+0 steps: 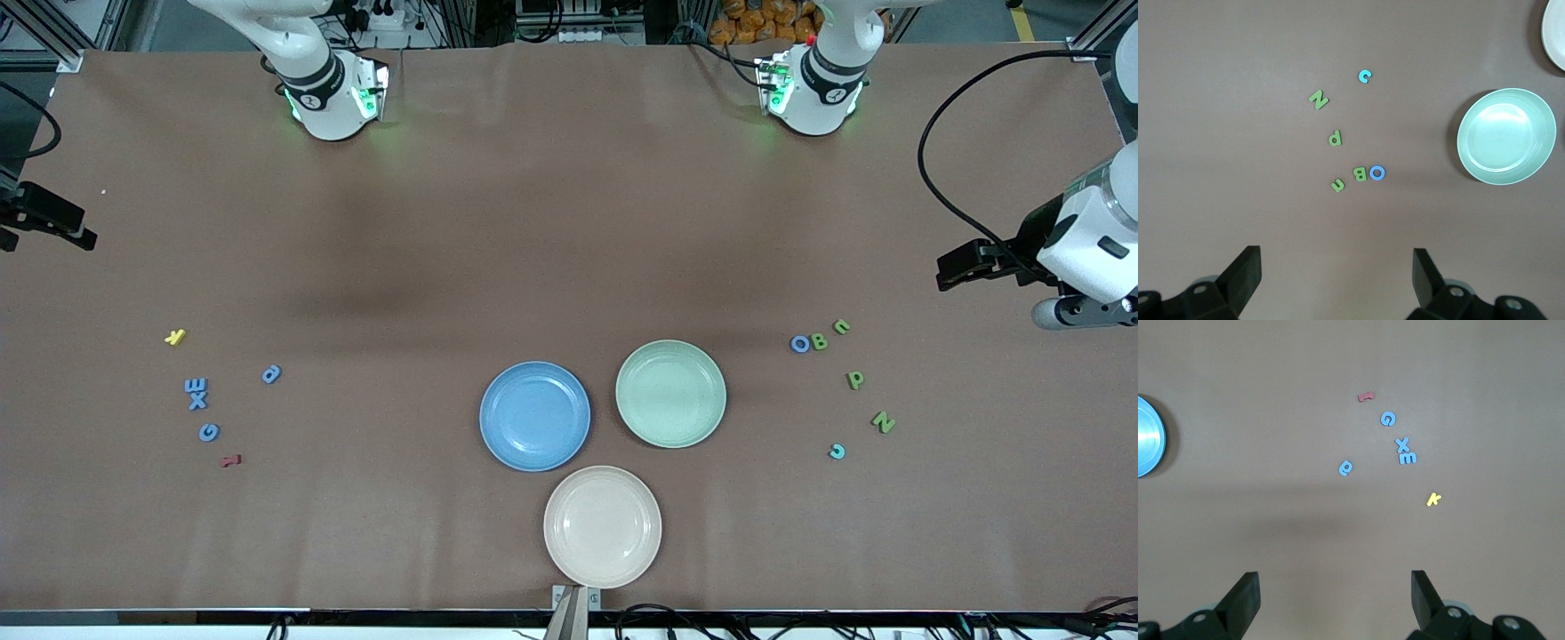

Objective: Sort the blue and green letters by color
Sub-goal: 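Grasp the green d with the left gripper while the right gripper grasps X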

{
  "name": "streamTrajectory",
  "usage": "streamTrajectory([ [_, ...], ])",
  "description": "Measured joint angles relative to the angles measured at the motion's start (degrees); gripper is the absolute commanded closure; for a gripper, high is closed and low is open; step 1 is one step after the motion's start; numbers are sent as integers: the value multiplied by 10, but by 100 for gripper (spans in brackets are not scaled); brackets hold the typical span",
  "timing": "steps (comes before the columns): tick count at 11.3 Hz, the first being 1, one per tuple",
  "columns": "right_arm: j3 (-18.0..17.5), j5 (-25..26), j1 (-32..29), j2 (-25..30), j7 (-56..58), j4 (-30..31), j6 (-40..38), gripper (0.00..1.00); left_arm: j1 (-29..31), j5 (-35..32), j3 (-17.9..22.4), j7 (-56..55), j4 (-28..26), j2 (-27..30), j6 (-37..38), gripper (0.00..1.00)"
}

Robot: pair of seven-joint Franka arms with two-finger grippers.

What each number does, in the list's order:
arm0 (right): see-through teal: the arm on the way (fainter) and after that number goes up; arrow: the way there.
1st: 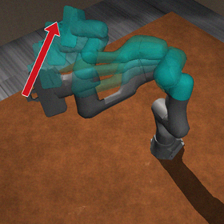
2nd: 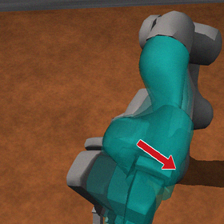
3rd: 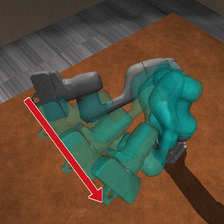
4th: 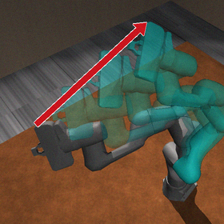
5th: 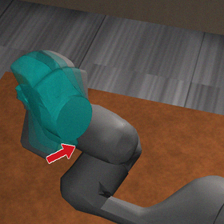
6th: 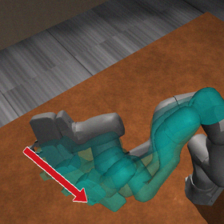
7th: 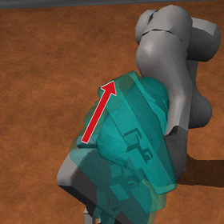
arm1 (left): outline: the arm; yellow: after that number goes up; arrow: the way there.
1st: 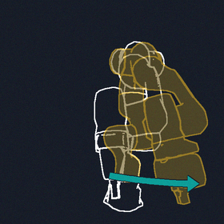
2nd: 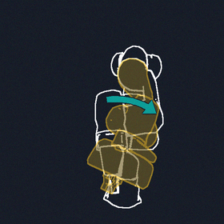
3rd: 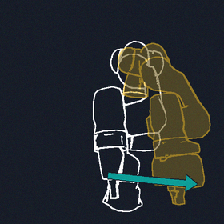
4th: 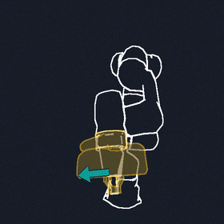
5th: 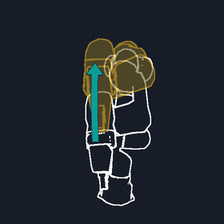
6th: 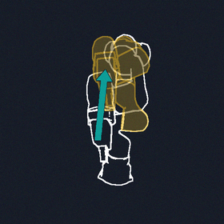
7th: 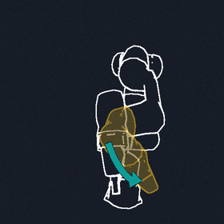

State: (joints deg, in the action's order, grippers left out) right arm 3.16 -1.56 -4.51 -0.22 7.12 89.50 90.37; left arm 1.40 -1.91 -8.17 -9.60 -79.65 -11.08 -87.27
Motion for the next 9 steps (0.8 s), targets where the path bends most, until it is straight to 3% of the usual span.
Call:
streamTrajectory([
  [9, 0, 1, -1, -4, 0, 0, -3, 0, 2, 0, 1, 0, -6, -6, -3, 0],
])
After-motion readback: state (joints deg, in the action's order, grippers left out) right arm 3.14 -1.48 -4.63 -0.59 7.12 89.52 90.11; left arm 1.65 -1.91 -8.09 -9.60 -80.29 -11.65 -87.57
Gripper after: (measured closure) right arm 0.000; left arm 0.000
